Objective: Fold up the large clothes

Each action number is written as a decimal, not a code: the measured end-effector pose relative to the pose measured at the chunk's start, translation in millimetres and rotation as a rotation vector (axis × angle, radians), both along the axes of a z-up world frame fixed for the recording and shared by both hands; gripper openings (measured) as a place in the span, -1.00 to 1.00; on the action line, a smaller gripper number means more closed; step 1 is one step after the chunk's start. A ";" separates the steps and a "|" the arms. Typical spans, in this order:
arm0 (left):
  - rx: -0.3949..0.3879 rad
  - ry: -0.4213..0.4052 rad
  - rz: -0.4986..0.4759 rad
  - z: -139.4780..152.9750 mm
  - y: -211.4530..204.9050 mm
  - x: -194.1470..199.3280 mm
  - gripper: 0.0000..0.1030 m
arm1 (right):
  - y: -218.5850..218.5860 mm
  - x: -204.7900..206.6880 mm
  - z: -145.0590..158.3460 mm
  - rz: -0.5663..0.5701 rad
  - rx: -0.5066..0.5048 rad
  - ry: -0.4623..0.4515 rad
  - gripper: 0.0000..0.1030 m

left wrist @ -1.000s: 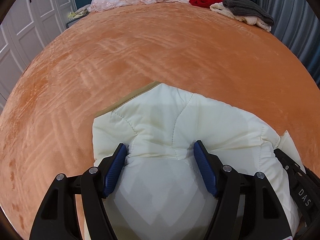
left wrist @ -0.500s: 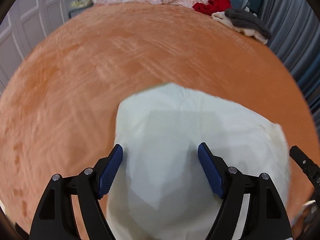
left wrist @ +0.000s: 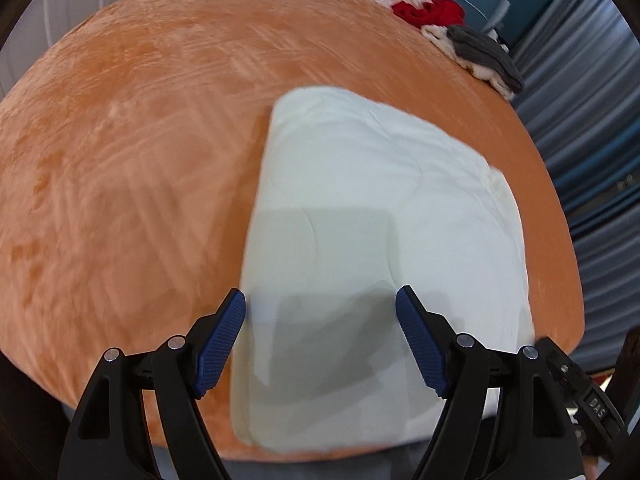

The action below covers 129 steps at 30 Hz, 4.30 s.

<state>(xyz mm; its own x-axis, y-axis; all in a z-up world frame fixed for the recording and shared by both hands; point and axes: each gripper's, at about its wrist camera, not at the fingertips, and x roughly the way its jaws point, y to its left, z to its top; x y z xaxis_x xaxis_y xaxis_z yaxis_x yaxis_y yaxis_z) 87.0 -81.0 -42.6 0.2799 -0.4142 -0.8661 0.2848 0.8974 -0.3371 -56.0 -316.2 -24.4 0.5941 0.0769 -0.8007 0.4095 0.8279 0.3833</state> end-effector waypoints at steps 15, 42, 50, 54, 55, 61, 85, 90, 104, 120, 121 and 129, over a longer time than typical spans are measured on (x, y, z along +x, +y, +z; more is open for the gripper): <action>0.150 -0.054 -0.111 -4.5 -13.0 -40.4 0.48 | 27.2 -9.0 -21.9 0.045 -0.064 0.088 -0.82; 0.295 -0.126 -0.127 -25.9 -32.5 -44.5 0.64 | 39.4 19.1 -57.8 0.064 -0.093 0.150 -0.77; -0.011 0.025 0.045 -6.8 32.8 -18.6 0.64 | 20.2 -27.2 -12.7 -0.049 -0.084 -0.001 0.51; -0.116 0.095 0.067 -14.2 49.1 3.2 0.64 | 8.1 -24.6 -14.2 -0.047 -0.018 -0.029 0.62; -0.159 0.123 0.062 -18.5 49.9 9.1 0.64 | 4.7 -22.1 -18.2 -0.049 0.016 -0.029 0.62; -0.289 0.226 0.035 -44.8 36.9 24.3 0.70 | -9.9 -0.5 -56.3 -0.059 0.243 0.005 0.68; -0.288 -0.104 -0.201 59.6 -9.5 3.9 0.47 | 1.4 -2.7 38.1 -0.001 0.088 -0.192 -0.37; -0.327 -0.260 -0.229 120.3 -3.9 5.9 0.46 | 15.8 4.8 104.8 0.047 -0.057 -0.315 -0.38; -0.371 -0.641 -0.248 243.8 42.6 81.1 0.45 | 48.6 101.2 204.2 0.186 -0.172 -0.590 -0.39; -0.363 -0.548 -0.174 134.5 57.6 215.0 0.45 | 58.3 260.5 103.8 0.242 -0.138 -0.438 -0.39; -0.359 -0.535 -0.170 123.2 56.7 221.1 0.45 | 57.8 265.6 94.5 0.243 -0.132 -0.427 -0.39; -0.300 -0.363 -0.133 14.6 55.9 250.8 0.46 | 57.8 293.7 -6.6 0.230 -0.043 -0.264 -0.37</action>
